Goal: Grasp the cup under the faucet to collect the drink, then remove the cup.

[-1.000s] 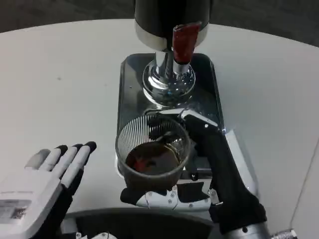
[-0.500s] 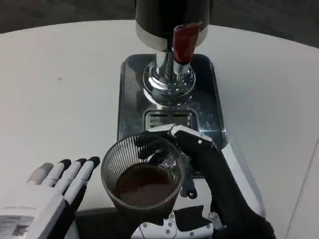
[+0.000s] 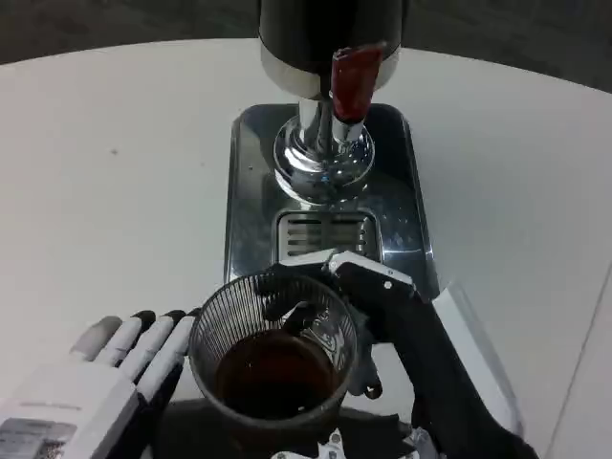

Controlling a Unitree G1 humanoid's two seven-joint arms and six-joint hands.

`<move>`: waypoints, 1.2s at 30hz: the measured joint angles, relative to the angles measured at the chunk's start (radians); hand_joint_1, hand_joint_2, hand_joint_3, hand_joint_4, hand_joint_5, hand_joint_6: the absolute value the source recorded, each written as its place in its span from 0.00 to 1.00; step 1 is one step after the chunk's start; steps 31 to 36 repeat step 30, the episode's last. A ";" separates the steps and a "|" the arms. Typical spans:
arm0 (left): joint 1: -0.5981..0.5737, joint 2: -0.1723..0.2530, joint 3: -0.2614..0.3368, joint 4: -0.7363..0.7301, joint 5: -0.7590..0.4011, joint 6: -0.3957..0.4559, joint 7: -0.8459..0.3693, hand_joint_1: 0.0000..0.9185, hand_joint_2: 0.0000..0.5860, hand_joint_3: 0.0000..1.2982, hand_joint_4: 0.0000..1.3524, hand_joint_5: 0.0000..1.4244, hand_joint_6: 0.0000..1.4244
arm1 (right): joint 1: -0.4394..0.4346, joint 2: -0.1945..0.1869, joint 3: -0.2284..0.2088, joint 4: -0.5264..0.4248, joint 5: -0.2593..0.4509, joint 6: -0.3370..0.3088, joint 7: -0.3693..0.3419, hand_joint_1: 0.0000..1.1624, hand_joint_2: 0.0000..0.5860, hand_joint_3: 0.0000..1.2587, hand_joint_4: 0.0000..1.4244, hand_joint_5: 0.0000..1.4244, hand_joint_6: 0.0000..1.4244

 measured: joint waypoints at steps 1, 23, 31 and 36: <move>-0.003 0.000 -0.001 0.000 0.000 -0.003 0.000 0.00 0.05 0.00 0.00 0.00 0.00 | 0.007 0.000 0.000 -0.002 0.000 0.000 0.000 0.97 0.11 0.65 0.70 0.73 0.99; -0.065 -0.002 -0.019 0.000 0.001 -0.005 0.000 0.00 0.06 0.00 0.00 0.00 0.00 | 0.032 0.002 -0.015 -0.002 0.000 0.000 -0.010 0.97 0.12 0.65 0.70 0.73 0.99; -0.082 -0.013 -0.020 0.005 0.002 0.004 0.000 0.00 0.07 0.00 0.00 0.00 0.00 | 0.026 0.007 -0.025 -0.003 0.000 0.003 -0.011 0.97 0.12 0.65 0.70 0.73 0.99; -0.082 -0.013 -0.020 0.005 0.002 0.004 0.000 0.00 0.07 0.00 0.00 0.00 0.00 | 0.026 0.007 -0.025 -0.003 0.000 0.003 -0.011 0.97 0.12 0.65 0.70 0.73 0.99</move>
